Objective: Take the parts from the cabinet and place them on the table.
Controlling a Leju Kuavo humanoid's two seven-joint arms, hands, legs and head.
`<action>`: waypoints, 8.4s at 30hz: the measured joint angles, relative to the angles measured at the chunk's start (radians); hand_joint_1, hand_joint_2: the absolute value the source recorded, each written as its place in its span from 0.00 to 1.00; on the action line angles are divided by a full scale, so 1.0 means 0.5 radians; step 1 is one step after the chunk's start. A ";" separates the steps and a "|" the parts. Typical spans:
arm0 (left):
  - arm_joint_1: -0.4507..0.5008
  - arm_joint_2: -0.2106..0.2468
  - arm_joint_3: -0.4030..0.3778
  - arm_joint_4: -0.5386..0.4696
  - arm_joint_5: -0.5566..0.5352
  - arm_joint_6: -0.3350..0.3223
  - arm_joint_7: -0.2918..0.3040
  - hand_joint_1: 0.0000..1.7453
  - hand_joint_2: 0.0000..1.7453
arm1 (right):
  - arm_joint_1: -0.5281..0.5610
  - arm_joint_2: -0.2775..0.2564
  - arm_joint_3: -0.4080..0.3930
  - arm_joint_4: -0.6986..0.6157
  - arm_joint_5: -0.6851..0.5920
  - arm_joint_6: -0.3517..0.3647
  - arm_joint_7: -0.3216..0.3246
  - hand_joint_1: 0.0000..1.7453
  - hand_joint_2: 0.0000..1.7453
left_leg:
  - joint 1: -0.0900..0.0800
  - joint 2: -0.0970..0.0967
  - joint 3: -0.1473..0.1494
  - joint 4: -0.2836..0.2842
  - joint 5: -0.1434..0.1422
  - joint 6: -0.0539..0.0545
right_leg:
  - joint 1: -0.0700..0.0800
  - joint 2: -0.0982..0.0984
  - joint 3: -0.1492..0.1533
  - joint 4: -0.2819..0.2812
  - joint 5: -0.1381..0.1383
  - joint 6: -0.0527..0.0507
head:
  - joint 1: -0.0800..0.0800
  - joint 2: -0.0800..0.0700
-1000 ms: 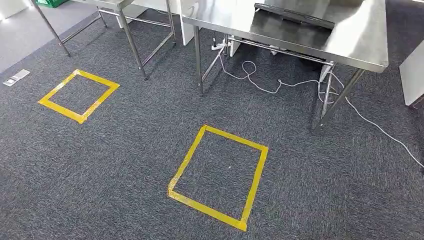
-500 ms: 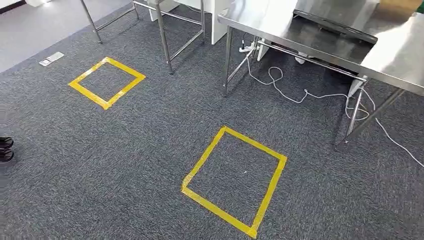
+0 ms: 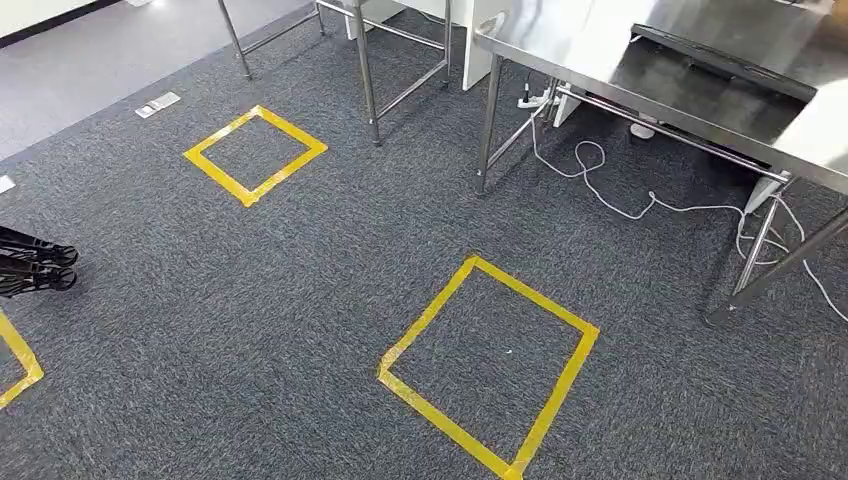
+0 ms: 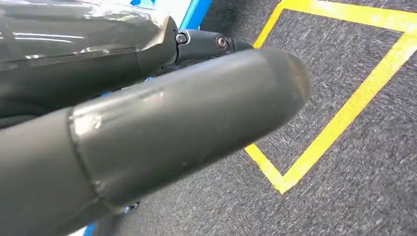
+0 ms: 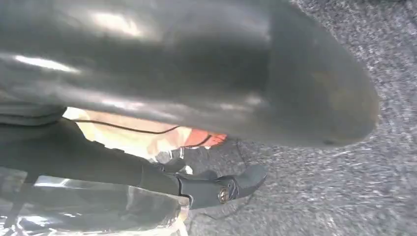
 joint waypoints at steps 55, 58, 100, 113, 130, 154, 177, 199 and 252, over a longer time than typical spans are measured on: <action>-0.003 -0.004 0.000 0.000 0.000 0.004 -0.003 0.00 0.00 | 0.005 0.002 -0.010 0.006 0.030 -0.014 0.006 0.00 0.00 | -0.022 -0.089 -0.018 0.013 -0.080 0.010 | -0.007 0.161 -0.030 0.009 0.020 0.016 | -0.006 0.000; -0.003 -0.004 0.001 0.000 0.000 0.004 -0.003 0.00 0.00 | 0.013 -0.004 -0.010 0.007 0.030 -0.014 0.007 0.00 0.00 | -0.013 -0.044 -0.234 0.432 -0.235 -0.003 | 0.014 0.085 -0.032 0.011 0.012 0.005 | -0.005 0.000; -0.001 -0.008 0.016 -0.001 0.008 0.025 -0.030 0.00 0.00 | 0.002 -0.002 -0.011 0.003 0.047 -0.027 -0.022 0.00 0.00 | -0.052 0.013 0.154 -0.286 0.078 0.123 | 0.037 0.026 -0.028 0.076 -0.054 0.041 | 0.001 -0.001; 0.009 -0.010 0.027 0.000 0.008 0.023 -0.043 0.00 0.00 | 0.014 -0.016 -0.027 0.005 0.030 -0.030 -0.033 0.00 0.00 | -0.029 -0.245 0.124 -0.228 0.057 0.052 | -0.005 0.191 -0.064 0.031 0.034 0.059 | -0.001 0.000; 0.008 -0.005 0.044 -0.001 0.029 0.025 -0.046 0.00 0.00 | 0.019 0.000 -0.031 0.004 0.044 -0.031 -0.044 0.00 0.00 | -0.052 0.007 0.161 -0.280 0.072 0.118 | 0.030 0.013 -0.030 0.034 -0.013 0.041 | -0.004 0.000; 0.015 -0.005 0.052 0.000 0.023 0.024 -0.027 0.00 0.00 | 0.026 -0.012 -0.031 0.008 0.065 -0.020 -0.031 0.00 0.00 | -0.015 -0.025 -0.062 0.136 -0.054 0.031 | 0.004 0.014 -0.056 0.035 0.015 0.001 | -0.008 0.000; 0.017 -0.003 0.053 0.000 0.024 0.038 -0.047 0.00 0.00 | 0.026 -0.015 -0.031 0.006 0.053 -0.020 -0.043 0.00 0.00 | -0.026 -0.258 0.141 -0.232 0.041 0.053 | -0.023 0.183 -0.080 0.009 0.069 0.032 | 0.001 0.000; 0.005 -0.008 0.053 0.000 0.024 0.047 -0.043 0.00 0.00 | 0.037 -0.011 -0.031 0.006 0.065 -0.020 -0.037 0.00 0.00 | -0.026 -0.121 0.171 -0.307 0.092 0.123 | 0.013 0.128 -0.315 0.596 -0.205 0.054 | 0.001 -0.001; 0.013 -0.002 0.081 0.003 0.006 0.056 -0.074 0.00 0.00 | 0.041 -0.011 -0.111 0.008 0.018 -0.051 -0.108 0.00 1.00 | -0.039 -0.017 0.041 -0.156 0.052 0.075 | -0.022 0.109 -0.036 0.046 -0.027 0.079 | -0.008 -0.001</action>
